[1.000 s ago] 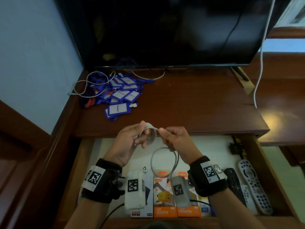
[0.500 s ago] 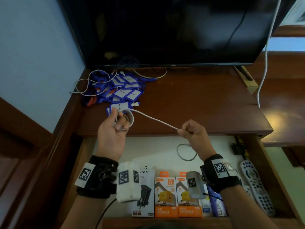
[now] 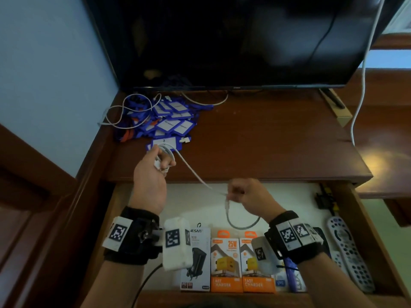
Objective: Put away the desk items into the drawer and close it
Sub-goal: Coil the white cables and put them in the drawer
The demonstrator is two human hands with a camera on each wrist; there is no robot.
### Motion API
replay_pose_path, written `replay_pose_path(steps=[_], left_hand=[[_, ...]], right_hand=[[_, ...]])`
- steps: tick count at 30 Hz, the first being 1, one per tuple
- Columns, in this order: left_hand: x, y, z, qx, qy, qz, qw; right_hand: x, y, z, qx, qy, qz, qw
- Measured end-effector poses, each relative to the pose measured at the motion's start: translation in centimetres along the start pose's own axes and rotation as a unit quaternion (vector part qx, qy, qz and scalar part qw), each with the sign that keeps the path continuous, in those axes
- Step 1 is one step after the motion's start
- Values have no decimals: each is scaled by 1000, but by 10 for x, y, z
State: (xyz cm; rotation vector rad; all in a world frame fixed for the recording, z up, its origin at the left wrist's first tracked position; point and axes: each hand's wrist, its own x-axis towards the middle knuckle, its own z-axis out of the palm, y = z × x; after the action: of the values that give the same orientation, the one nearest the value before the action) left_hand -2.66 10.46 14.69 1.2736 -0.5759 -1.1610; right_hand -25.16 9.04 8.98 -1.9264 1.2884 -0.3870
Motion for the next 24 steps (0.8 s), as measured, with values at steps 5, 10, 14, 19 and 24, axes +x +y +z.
replay_pose_path(steps=[5, 10, 14, 19, 24], left_hand=[[-3, -6, 8, 122, -23, 10, 992], [-10, -23, 11, 240, -72, 36, 967], [-18, -30, 16, 251, -153, 16, 956], [-20, -26, 17, 218, -257, -6, 941], [-9, -21, 14, 206, -321, 4, 925]], right_hand=[[-10, -25, 2, 59, -90, -37, 994], [-18, -41, -8, 203, -75, -81, 973], [-19, -45, -11, 289, -53, -107, 950], [-14, -36, -24, 285, 40, -91, 953], [-10, -23, -31, 290, 141, -63, 944]])
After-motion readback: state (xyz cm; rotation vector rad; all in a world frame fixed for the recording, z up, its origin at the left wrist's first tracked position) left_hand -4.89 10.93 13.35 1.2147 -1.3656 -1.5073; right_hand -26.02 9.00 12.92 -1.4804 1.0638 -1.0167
